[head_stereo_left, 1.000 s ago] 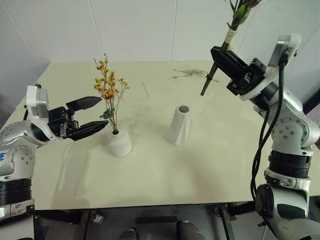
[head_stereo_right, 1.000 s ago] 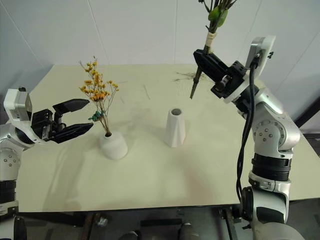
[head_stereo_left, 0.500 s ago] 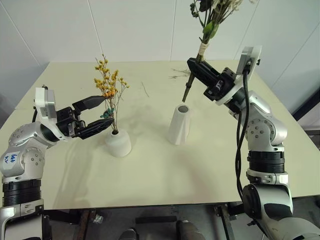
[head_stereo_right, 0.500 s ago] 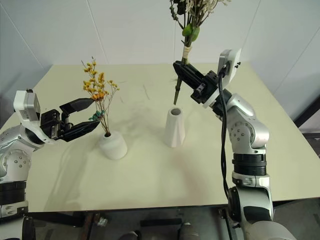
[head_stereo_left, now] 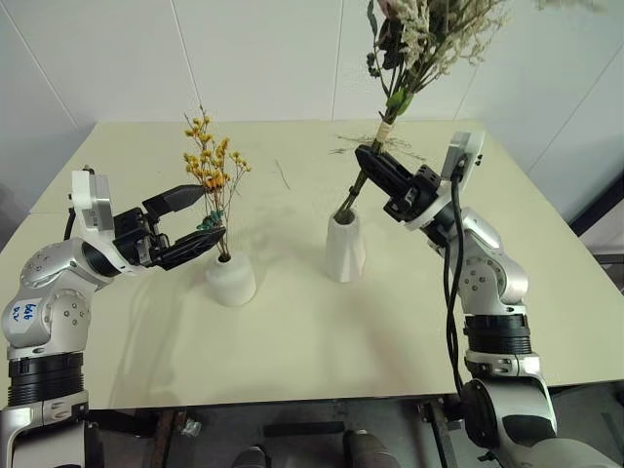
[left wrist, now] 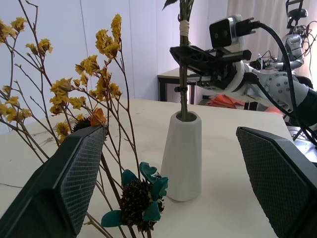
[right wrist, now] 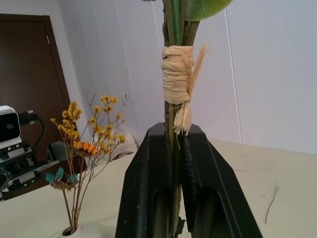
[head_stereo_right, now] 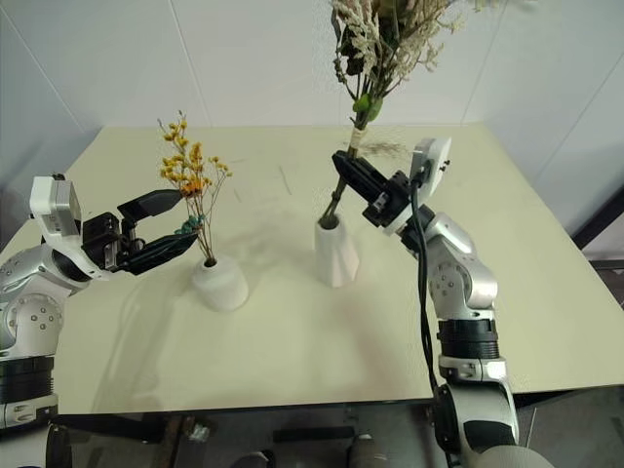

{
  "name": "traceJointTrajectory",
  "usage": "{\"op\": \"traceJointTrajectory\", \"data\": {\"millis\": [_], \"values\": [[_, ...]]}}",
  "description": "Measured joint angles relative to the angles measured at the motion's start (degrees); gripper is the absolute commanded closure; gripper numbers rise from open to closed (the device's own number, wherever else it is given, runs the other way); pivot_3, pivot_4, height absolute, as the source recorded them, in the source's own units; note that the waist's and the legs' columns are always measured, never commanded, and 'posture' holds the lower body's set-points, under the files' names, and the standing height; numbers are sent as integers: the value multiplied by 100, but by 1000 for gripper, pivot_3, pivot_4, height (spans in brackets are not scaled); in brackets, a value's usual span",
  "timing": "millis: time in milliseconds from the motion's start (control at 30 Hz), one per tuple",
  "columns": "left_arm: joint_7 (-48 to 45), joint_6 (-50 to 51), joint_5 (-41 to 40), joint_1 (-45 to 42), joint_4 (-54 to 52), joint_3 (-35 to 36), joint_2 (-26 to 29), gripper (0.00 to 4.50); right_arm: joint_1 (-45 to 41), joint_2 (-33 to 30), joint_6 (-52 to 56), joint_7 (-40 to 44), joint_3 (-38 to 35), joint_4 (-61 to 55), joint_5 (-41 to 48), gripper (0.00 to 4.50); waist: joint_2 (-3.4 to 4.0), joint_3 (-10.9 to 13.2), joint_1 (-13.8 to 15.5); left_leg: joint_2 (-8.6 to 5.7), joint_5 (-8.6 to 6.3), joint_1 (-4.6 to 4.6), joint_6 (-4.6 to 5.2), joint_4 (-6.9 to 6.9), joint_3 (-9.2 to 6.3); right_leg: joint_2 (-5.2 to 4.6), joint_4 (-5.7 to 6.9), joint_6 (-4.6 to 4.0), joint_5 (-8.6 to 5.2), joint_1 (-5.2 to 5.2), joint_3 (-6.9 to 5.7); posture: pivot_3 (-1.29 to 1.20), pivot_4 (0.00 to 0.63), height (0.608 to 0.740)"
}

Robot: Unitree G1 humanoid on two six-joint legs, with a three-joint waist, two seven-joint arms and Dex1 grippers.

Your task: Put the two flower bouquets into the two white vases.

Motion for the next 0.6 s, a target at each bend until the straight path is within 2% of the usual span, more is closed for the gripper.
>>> {"op": "traceJointTrajectory", "data": {"millis": [333, 600], "values": [[48, -11, -1, 11, -8, -3, -71, 0, 122, -160, 85, -10, -69, -186, 91, 4492, 0, 0, 7, 0, 1, 2, 0, 0, 0, 0, 1, 0, 0, 0, 1, 0, 150, 740], [39, -25, 0, 2, -7, -11, -83, 0, -39, -411, -181, 212, -104, 197, -32, 4492, 0, 0, 1, 0, 1, 2, 0, 0, 0, 0, -1, 0, 0, 1, 0, 0, 150, 740]]}}
